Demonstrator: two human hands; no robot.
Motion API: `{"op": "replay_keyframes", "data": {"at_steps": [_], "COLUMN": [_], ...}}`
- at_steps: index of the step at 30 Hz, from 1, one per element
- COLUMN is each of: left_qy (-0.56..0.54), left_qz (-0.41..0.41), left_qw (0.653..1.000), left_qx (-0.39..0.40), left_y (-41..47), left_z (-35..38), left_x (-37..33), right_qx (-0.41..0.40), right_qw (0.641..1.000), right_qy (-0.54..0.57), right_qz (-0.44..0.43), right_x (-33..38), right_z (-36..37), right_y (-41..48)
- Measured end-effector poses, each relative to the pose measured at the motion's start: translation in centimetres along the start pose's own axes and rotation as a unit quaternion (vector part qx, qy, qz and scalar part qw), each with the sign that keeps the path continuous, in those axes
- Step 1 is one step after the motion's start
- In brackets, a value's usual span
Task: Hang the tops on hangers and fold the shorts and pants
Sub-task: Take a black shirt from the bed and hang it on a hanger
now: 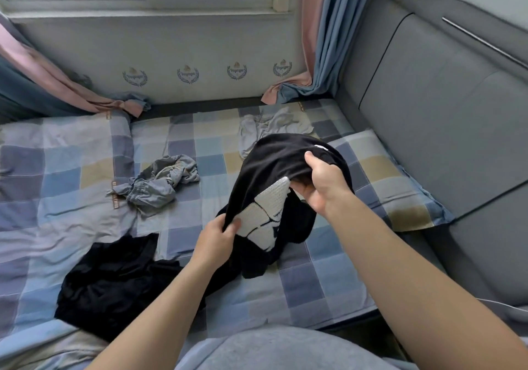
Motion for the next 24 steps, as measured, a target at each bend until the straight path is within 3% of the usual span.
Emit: {"op": "replay_keyframes", "data": {"at_steps": [4, 9, 15, 17, 20, 24], "left_qy": [-0.017, -0.186, -0.368, -0.423, -0.486, -0.506], "left_qz": [0.038, -0.006, -0.114, -0.131, -0.146, -0.146], "left_qw": [0.997, 0.982, 0.923, 0.897, 0.862, 0.85], "left_qx": [-0.06, -0.036, 0.01, 0.013, 0.021, 0.01], "left_y": [0.0, 0.6, 0.7, 0.8, 0.8, 0.7], "left_z": [-1.3, -3.6, -3.8, -4.0, -4.6, -5.0], "left_x": [-1.7, -5.1, -7.0, -7.4, -8.1, -8.8], "right_qx": [0.051, 0.138, 0.271, 0.269, 0.211, 0.184], "right_qw": [0.998, 0.979, 0.869, 0.848, 0.854, 0.86], "right_qy": [-0.043, -0.149, -0.411, -0.456, -0.474, -0.466], "right_qz": [-0.02, 0.003, 0.04, 0.027, -0.035, -0.095], "right_x": [0.3, -0.2, -6.7, -9.4, -11.7, -12.8], "right_z": [-0.7, -1.9, -4.0, -4.5, -3.8, -2.6], "right_y": [0.0, -1.1, -4.2, -5.0, -5.5, -5.6]}}
Point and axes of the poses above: each hand's wrist, its own y-axis towards the middle knuckle, its own z-axis out of the palm, x = y × z, the point moved 1 cm from there along y, towards the middle knuckle, and after that the axes turned 7 degrees about y, right-handed, at the moved point
